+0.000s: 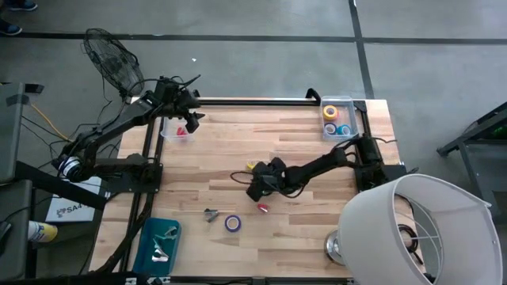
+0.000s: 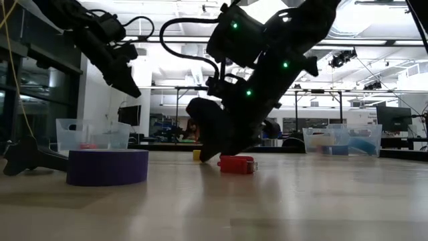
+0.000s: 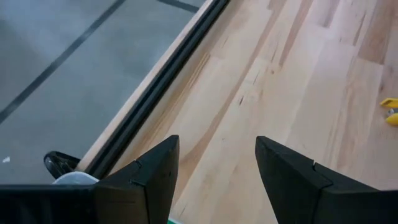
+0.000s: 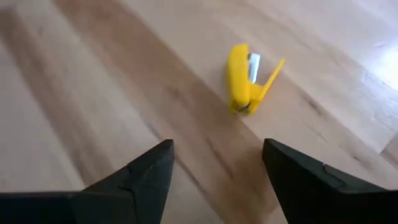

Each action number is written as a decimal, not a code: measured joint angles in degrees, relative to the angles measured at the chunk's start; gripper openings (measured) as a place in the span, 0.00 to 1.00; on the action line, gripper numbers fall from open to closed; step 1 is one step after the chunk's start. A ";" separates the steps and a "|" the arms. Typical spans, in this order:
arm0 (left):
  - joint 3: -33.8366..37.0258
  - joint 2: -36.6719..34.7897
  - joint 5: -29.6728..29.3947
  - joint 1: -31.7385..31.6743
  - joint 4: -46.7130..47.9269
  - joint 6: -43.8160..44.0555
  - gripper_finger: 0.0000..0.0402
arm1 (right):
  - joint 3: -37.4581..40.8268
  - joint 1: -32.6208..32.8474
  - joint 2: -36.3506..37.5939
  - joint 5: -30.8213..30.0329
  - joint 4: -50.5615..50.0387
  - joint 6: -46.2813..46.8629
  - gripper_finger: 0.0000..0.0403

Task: Pick and place Stapler, Stapler remover, tape
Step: Put the yellow stapler into the left transparent bin

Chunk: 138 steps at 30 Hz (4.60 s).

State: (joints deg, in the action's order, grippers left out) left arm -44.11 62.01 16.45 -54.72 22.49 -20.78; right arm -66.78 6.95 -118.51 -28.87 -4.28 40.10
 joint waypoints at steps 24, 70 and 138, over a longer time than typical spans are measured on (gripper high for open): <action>0.00 -0.47 1.03 0.00 0.12 -1.92 0.51 | -0.02 -1.39 -4.91 -9.49 6.10 4.85 0.55; 0.02 -0.43 12.33 -0.02 -0.95 -5.25 0.51 | 0.48 -3.66 1.69 3.81 9.57 -9.82 0.10; 0.04 -0.36 13.11 30.75 -55.92 26.62 0.51 | 0.09 -10.81 24.12 20.34 43.97 -44.42 0.10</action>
State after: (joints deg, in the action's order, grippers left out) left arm -44.07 61.65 29.56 -23.97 -33.43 5.85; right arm -66.69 -3.86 -94.39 -8.54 39.69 -4.32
